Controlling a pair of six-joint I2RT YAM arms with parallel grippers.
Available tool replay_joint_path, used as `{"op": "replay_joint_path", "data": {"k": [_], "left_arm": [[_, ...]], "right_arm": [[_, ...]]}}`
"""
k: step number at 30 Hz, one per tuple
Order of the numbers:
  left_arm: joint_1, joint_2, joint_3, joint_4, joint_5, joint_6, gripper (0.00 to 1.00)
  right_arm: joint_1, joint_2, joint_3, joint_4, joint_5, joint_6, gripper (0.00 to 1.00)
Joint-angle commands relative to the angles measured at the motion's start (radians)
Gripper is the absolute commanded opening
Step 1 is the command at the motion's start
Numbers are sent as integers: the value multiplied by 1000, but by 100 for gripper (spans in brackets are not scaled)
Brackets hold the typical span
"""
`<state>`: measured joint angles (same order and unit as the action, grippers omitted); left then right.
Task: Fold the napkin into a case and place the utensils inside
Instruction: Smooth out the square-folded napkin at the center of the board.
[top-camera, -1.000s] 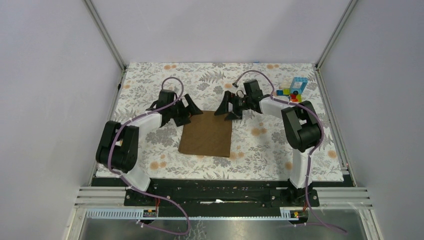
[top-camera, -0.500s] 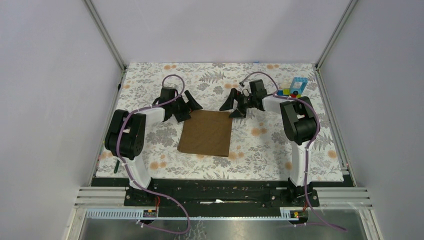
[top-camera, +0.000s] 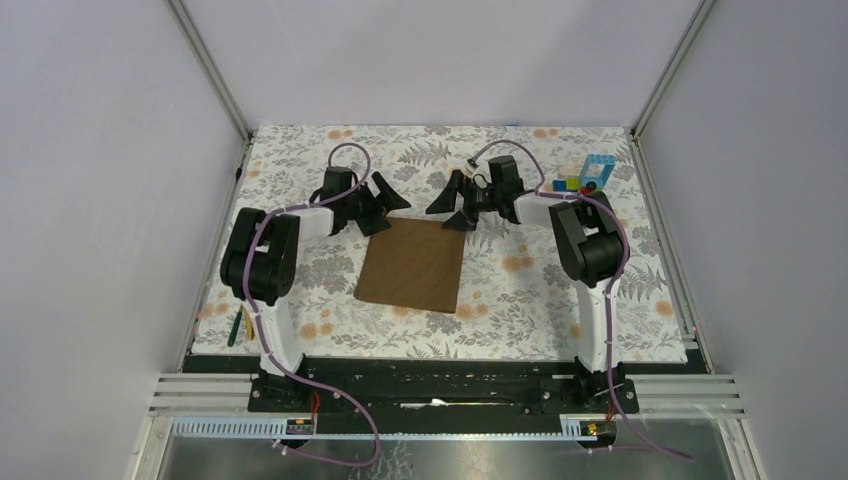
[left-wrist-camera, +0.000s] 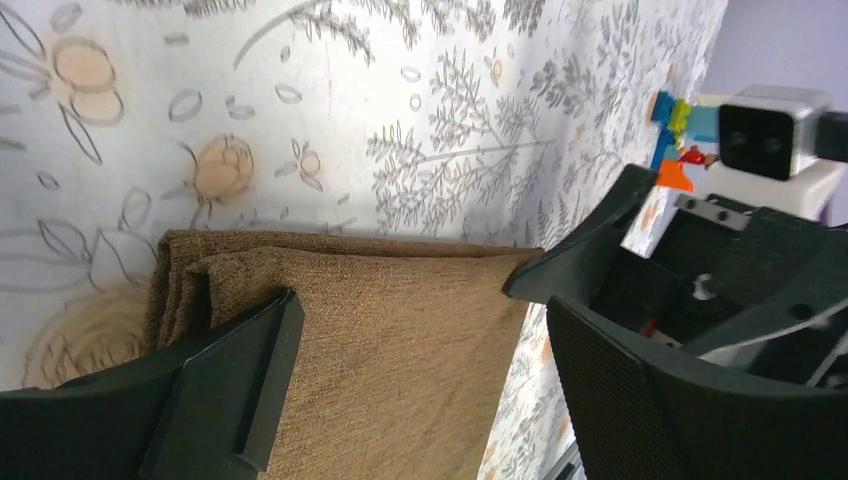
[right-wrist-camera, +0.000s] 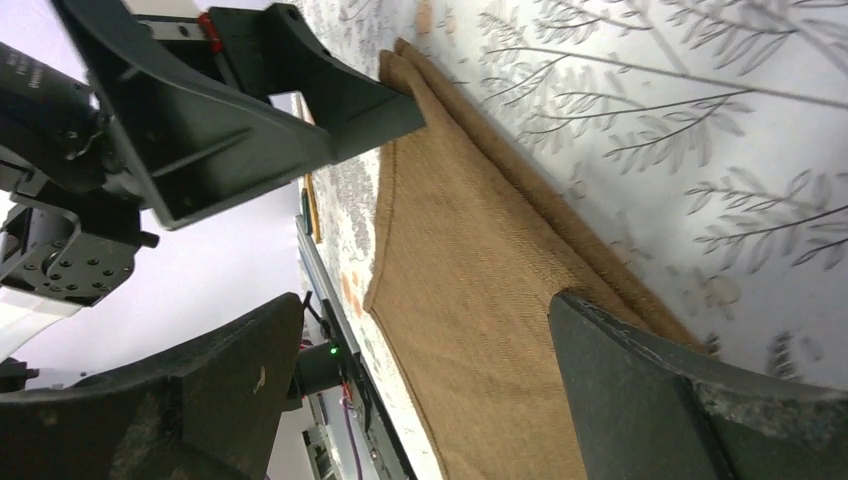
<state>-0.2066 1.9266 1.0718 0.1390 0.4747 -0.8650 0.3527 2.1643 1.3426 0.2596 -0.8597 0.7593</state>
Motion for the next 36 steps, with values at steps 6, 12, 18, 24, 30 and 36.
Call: {"op": "replay_joint_path", "data": {"k": [6,12,18,24,30,36], "left_arm": [[107,92,-10,61,-13,26,99],[113,62,30,5,-21,52,99],[105,21,120,-37,43,46,99],[58,-11,118,-21,71,16,99],[44,-34,84,-18,82,29,99],[34,-168,-21,-42,91,72,99]], "right_arm": [[-87,124,23,33,-46,-37,100],[-142,111,49,-85,-34,-117,100],[-144,9,122,-253,-21,-171,100],[-110,-77,59,-134,-85,-36,100],[-28,-75,-119,230,-164,208,100],[-2,-57,-274,472,-197,322,100]]}}
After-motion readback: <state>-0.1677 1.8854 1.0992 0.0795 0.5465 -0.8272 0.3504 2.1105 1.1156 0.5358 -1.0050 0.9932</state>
